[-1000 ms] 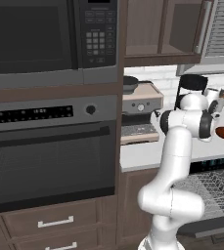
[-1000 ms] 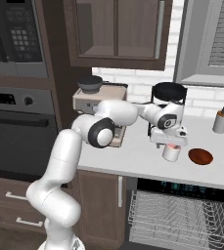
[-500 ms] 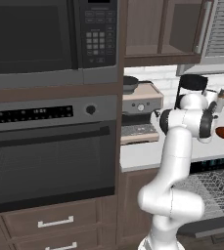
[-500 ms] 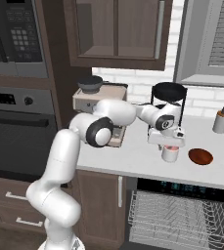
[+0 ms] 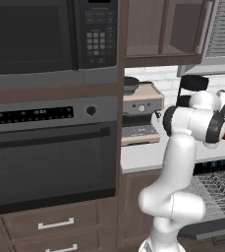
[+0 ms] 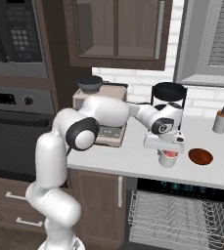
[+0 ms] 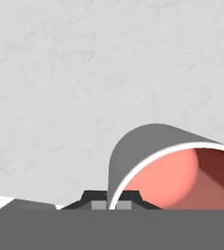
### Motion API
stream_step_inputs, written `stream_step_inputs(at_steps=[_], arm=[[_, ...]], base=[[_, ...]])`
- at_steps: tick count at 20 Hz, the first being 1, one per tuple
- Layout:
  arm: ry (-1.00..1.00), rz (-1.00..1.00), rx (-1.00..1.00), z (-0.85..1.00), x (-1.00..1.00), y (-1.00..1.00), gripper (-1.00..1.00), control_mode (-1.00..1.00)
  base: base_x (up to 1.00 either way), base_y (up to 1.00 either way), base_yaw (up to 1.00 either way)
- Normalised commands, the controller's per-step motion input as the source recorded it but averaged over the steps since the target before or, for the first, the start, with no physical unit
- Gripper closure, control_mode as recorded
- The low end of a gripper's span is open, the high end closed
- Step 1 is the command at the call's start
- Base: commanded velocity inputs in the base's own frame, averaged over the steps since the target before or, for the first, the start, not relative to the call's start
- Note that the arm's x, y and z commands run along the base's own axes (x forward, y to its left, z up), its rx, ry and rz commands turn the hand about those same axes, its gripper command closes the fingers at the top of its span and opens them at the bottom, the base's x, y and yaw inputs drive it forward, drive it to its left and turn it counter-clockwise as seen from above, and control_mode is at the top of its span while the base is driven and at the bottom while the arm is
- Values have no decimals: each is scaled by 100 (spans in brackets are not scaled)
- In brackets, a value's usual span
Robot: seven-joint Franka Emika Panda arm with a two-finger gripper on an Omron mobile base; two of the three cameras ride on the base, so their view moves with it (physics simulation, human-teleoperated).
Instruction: Pick up the cup and bowl from the counter, place them in the dishwasher, and close the dishwasher door.
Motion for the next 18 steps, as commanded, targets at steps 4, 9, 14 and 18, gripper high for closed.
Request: stream_step_inputs(at_steps=[4, 9, 14, 18], arm=[[-20, 17, -7, 34, -100, 47, 100, -100], [-17, 18, 0, 24, -100, 8, 100, -100], [-15, 15, 2, 1, -100, 0, 100, -100], [-2, 13, 8, -43, -69, -23, 100, -100]], base=[[0, 0, 0], [0, 0, 0], [0, 0, 0], [0, 0, 0]])
